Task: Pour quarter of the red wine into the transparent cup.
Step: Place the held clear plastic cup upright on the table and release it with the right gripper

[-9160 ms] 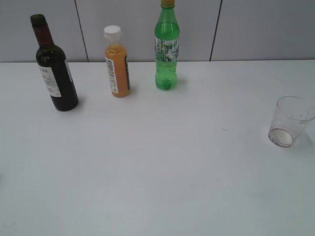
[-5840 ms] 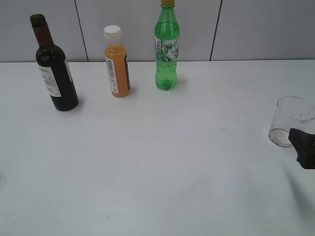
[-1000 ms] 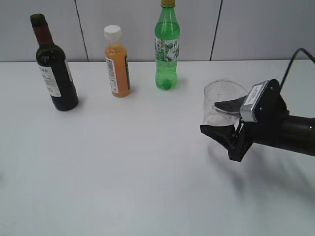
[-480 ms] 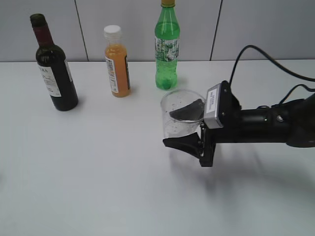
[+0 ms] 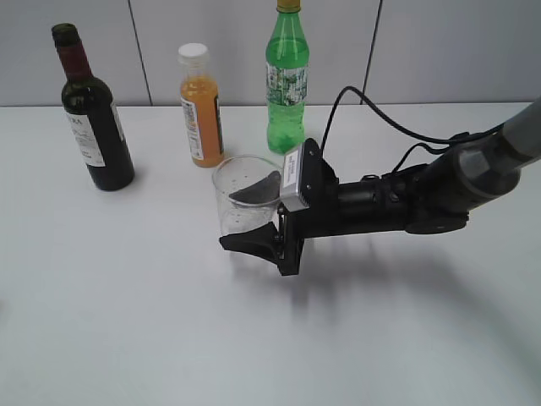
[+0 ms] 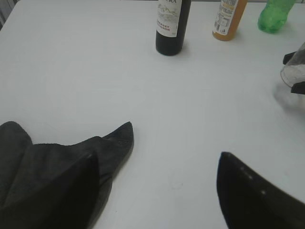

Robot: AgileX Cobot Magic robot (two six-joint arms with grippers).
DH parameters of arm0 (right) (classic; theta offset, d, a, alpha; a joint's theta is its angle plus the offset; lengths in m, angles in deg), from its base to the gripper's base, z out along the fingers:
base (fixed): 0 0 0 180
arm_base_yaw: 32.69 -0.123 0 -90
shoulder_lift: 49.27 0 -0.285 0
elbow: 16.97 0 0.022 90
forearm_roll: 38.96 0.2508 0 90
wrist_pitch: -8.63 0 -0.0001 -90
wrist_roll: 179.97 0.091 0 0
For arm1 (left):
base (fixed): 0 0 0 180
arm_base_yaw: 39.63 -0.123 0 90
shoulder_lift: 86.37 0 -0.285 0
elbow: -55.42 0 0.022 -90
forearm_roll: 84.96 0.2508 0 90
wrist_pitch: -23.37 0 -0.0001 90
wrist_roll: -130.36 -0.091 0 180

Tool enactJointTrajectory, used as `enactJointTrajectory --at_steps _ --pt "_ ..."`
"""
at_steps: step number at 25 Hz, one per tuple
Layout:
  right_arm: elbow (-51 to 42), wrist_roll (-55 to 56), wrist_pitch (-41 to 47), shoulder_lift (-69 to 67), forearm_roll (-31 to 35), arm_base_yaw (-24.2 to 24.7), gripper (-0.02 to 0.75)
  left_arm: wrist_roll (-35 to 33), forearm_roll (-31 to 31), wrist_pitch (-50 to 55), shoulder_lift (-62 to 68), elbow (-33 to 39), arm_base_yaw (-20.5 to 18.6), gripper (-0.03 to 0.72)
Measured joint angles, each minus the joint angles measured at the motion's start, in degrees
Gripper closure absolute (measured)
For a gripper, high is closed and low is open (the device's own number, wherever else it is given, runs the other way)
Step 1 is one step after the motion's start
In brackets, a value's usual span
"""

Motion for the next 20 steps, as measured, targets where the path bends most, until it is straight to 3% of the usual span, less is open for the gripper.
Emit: enactJointTrajectory --at_steps 20 --pt "6.10 4.49 5.35 -6.33 -2.42 -1.50 0.187 0.00 0.00 0.00 0.00 0.00 0.00 0.104"
